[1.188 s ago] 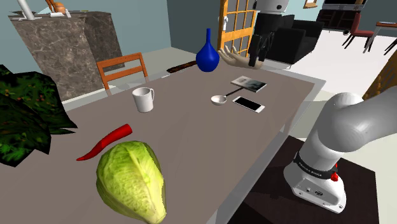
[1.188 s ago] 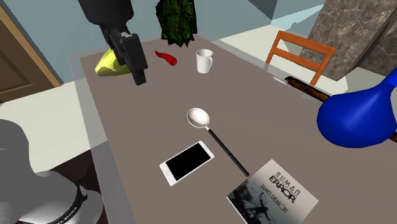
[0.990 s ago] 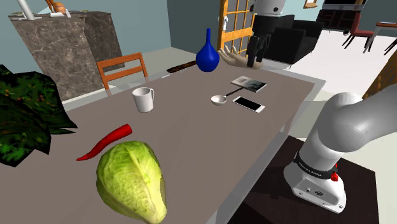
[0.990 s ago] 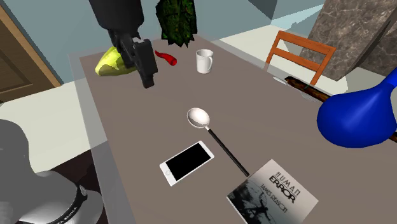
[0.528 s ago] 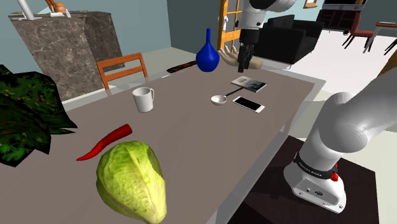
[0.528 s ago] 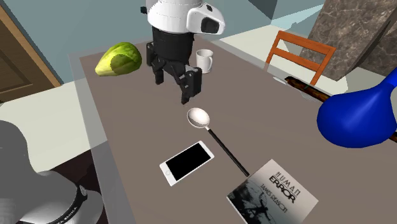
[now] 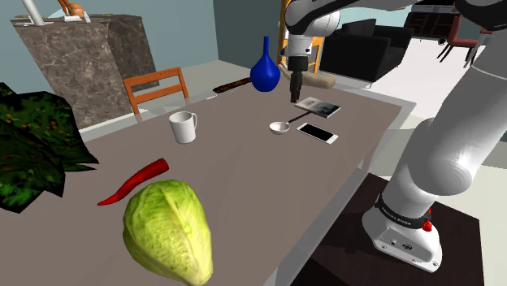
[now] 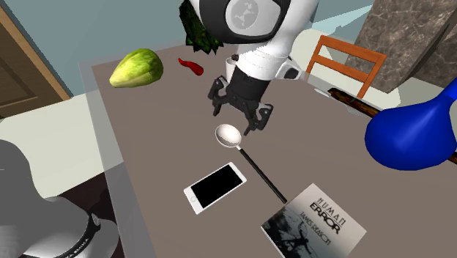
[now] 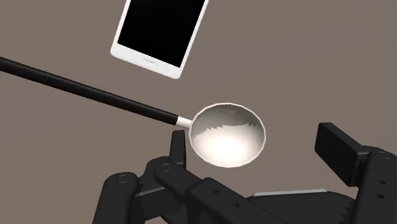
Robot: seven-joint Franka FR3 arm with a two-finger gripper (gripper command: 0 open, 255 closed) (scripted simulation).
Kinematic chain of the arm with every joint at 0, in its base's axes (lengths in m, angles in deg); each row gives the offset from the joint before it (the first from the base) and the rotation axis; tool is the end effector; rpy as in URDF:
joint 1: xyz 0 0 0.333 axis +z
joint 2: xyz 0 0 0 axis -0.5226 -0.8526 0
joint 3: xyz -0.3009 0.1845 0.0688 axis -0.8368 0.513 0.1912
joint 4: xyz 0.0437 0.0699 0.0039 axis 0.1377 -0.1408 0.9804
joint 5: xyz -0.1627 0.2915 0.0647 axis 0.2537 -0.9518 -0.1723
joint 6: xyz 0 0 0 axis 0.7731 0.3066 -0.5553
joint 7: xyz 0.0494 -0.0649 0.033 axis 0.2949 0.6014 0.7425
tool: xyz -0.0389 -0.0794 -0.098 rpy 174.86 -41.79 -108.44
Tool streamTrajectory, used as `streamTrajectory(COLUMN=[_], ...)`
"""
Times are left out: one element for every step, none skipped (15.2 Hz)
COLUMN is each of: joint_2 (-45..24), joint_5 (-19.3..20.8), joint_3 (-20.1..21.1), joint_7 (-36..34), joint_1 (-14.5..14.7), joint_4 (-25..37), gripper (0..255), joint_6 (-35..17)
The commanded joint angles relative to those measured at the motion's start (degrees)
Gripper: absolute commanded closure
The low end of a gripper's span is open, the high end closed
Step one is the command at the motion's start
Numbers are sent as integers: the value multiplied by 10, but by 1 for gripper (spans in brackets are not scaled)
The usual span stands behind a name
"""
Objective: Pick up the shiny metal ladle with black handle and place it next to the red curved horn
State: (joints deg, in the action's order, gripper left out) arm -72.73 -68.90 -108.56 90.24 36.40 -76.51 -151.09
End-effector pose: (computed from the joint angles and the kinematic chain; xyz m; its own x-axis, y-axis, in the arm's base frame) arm 0.4207 -0.1137 0.4957 0.9219 0.3791 -0.0796 0.3449 -0.8969 -0.2769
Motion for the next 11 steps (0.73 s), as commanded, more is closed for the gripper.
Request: streamTrajectory(joint_2=[-61, -90, -120, -149, -178, -194, -193, -193, -192, -192, -192], joint_5=[-23, -34, -45, -55, -65, -70, -70, -71, -72, -72, -73], joint_3=[-8, -9, -10, -9, -7, -5, -3, -3, -2, -1, -1], joint_7=[48, 71, 92, 113, 132, 143, 143, 143, 144, 144, 145], joint_1=[2, 0, -2, -5, -9, -12, -12, -11, -10, -9, -8], joint_4=[36, 56, 76, 97, 118, 131, 123, 115, 107, 99, 92], gripper=[0, 0, 0, 0, 0, 0, 0, 0, 0, 0, 0], joint_6=[2, 5, 10, 15, 21, 24, 16, 9, 1, -7, -14])
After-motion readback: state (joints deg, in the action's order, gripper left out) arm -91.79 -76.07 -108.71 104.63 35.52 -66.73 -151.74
